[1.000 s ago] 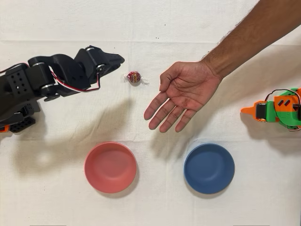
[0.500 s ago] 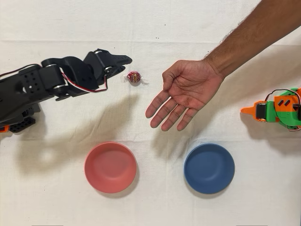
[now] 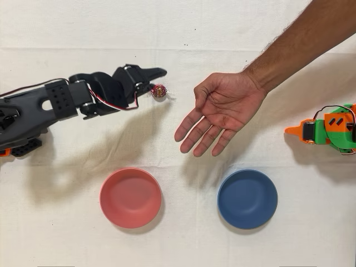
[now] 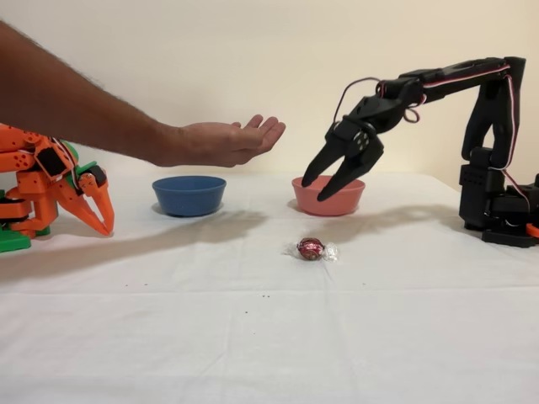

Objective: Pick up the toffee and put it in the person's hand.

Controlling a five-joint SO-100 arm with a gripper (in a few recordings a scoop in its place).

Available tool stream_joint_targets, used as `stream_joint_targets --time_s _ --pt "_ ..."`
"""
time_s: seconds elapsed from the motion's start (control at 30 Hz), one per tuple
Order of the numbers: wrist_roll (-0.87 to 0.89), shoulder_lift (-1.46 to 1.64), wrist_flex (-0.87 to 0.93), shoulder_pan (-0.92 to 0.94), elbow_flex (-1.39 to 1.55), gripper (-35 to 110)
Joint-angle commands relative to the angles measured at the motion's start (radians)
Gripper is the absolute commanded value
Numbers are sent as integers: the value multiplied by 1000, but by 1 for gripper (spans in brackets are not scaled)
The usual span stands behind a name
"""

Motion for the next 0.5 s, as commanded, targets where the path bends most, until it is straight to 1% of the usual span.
stream_joint_targets --time_s 0.0,0.47 --pt "-44 20 -43 12 5 23" --pt "-120 -64 -120 25 26 22"
